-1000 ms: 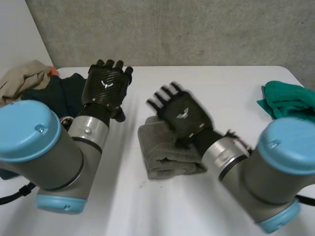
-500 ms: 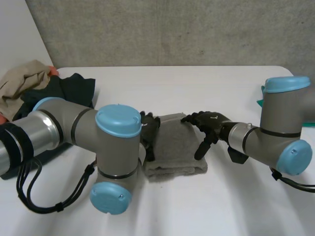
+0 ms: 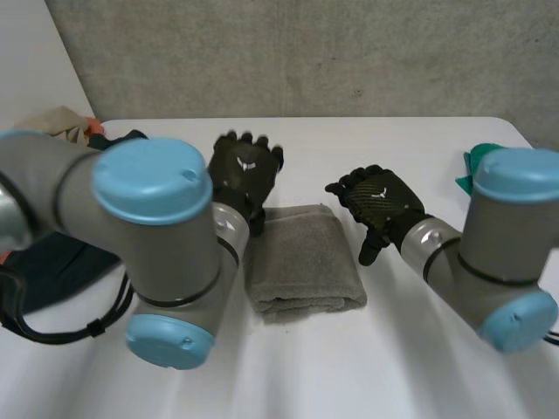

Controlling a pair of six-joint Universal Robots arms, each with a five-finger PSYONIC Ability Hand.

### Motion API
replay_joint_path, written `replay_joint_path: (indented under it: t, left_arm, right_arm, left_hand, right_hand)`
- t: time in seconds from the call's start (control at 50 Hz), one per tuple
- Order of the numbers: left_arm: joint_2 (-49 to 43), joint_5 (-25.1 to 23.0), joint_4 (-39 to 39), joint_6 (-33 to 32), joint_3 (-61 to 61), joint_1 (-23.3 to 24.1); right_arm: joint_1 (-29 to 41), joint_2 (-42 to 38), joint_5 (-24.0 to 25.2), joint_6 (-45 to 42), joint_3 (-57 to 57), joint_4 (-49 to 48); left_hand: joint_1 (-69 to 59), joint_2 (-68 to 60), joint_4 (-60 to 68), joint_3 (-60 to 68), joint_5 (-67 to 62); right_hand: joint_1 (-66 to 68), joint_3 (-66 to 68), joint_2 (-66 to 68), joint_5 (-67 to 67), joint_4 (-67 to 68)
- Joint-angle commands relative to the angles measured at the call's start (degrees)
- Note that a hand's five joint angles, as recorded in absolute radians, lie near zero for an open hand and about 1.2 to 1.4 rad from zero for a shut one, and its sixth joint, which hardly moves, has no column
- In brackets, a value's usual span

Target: Fold the laundry.

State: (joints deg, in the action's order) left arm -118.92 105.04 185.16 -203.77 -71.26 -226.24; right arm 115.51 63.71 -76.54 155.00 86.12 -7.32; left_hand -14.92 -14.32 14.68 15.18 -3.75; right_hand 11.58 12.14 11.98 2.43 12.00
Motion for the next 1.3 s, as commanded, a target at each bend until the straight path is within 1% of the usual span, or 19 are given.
replay_joint_path:
  t: [0.02, 0.06, 0.12, 0.18, 0.22, 0.28, 0.42, 0.52, 0.56, 0.72, 0.82, 0.86, 0.88, 0.92, 0.94, 1.04, 1.16, 1.22, 1.3]
  left_arm:
    - [6.67, -8.97, 0.73, 0.39, -4.41, -2.45]
    - [7.73, -11.6, 0.82, 1.0, -5.9, -3.33]
    - [7.91, -13.11, 0.73, 2.49, -6.96, -3.42]
    - [7.82, -13.2, 0.73, 3.55, -7.32, -3.59]
    - [7.73, -13.2, 0.73, 4.69, -7.4, -3.59]
    - [7.38, -13.37, 0.73, 5.83, -7.84, -3.51]
    - [7.12, -13.55, 0.91, 6.01, -8.9, -3.24]
    - [7.03, -13.55, 1.0, 6.01, -9.07, -3.24]
    - [7.12, -13.55, 1.0, 6.01, -9.07, -3.24]
    - [7.38, -13.55, 1.0, 6.1, -8.99, -3.42]
    - [7.56, -13.55, 1.0, 6.19, -9.07, -3.42]
    - [7.56, -13.55, 1.0, 6.19, -9.07, -3.42]
    - [7.56, -13.46, 1.0, 6.19, -9.16, -3.42]
    - [7.47, -13.46, 0.91, 6.19, -9.16, -3.42]
    - [7.47, -13.46, 0.91, 6.19, -9.25, -3.42]
    - [7.56, -13.46, 0.91, 6.28, -9.16, -3.42]
    - [8.0, -13.81, 1.35, 6.1, -8.46, -2.98]
    - [8.17, -14.08, 2.22, 6.01, -8.11, -2.89]
    - [8.87, -15.92, 4.16, 5.84, -7.93, -2.8]
  right_arm:
    - [3.66, 8.0, 0.69, 0.48, 14.41, -8.4]
    - [6.2, 7.75, 0.6, 0.39, 18.27, -11.82]
    - [8.23, 7.48, 0.6, 0.31, 21.53, -17.18]
    - [8.94, 5.56, 0.25, 0.22, 21.81, -20.18]
    - [8.94, 1.78, 0.6, -0.75, 21.11, -21.94]
    - [8.85, -1.47, 0.69, -1.19, 19.36, -22.47]
    - [8.85, -5.61, 0.42, -4.7, 16.8, -24.32]
    - [8.76, -7.46, -0.01, -7.34, 15.05, -25.2]
    - [8.68, -7.73, -0.02, -7.52, 15.04, -25.99]
    - [8.76, -7.99, -0.1, -7.34, 13.55, -26.96]
    - [8.76, -10.35, -0.01, -7.52, 11.97, -27.05]
    - [8.76, -11.15, -0.1, -7.52, 11.18, -26.96]
    - [8.68, -11.85, -0.19, -7.52, 10.3, -26.87]
    - [8.59, -12.29, -0.19, -7.52, 9.77, -26.87]
    - [8.59, -12.3, -0.28, -7.52, 9.33, -26.87]
    - [8.5, -12.12, -0.28, -7.43, 7.49, -27.14]
    - [7.45, -11.51, -0.37, -7.69, 4.5, -27.22]
    - [4.99, -10.8, -0.19, -7.69, 2.48, -27.66]
    - [0.43, -8.61, 0.6, -7.52, -1.47, -28.45]
  left_hand:
    - [1.34, 0.75, -1.1, -1.6, 0.17]
    - [1.18, 0.58, -0.93, -1.43, 0.01]
    - [1.01, 0.41, -0.77, -1.26, -0.16]
    - [0.67, 0.07, -0.43, -0.93, -0.5]
    - [0.67, 0.07, -0.43, -0.92, -0.5]
    - [0.5, -0.1, -0.26, -0.76, -0.67]
    - [0.5, -0.1, -0.26, -0.76, -0.67]
    - [0.5, -0.1, -0.26, -0.76, -0.67]
    - [0.5, -0.1, -0.26, -0.76, -0.67]
    - [0.5, -0.1, -0.26, -0.76, -0.67]
    - [0.5, -0.1, -0.26, -0.76, -0.67]
    - [0.5, -0.1, -0.26, -0.76, -0.67]
    - [0.5, -0.1, -0.26, -0.76, -0.67]
    - [0.5, -0.1, -0.26, -0.76, -0.67]
    - [0.5, -0.1, -0.26, -0.76, -0.67]
    - [0.67, 0.07, -0.43, -0.92, -0.5]
    - [1.18, 0.58, -0.93, -1.43, 0.01]
    - [1.51, 0.91, -1.27, -1.76, 0.34]
    - [1.85, 1.25, -1.61, -2.1, 0.68]
  right_hand:
    - [-1.58, -2.14, -1.98, -2.43, -2.0]
    - [-1.58, -2.14, -1.98, -2.43, -2.0]
    - [-1.58, -2.14, -1.98, -2.43, -2.0]
    - [-1.58, -2.14, -1.98, -2.43, -2.0]
    - [-1.58, -2.14, -1.98, -2.43, -2.0]
    - [-0.49, -1.05, -0.89, -1.34, -0.91]
    - [5.23, 4.67, 4.83, 4.37, 4.81]
    - [15.47, 14.91, 15.07, 14.62, 15.05]
    - [17.17, 16.61, 16.77, 16.32, 16.75]
    - [17.51, 16.95, 17.11, 16.66, 17.09]
    - [18.01, 17.45, 17.61, 17.16, 17.59]
    - [21.53, 20.96, 21.13, 20.67, 21.11]
    - [27.05, 26.48, 26.64, 26.19, 26.63]
    - [32.96, 32.39, 32.55, 32.1, 32.54]
    - [42.81, 42.25, 42.41, 41.96, 42.39]
    - [67.44, 66.87, 67.03, 66.58, 67.01]
    - [68.42, 67.86, 68.02, 67.57, 68.0]
    - [68.42, 67.86, 68.02, 67.57, 68.0]
    - [68.42, 67.86, 68.02, 67.57, 68.0]
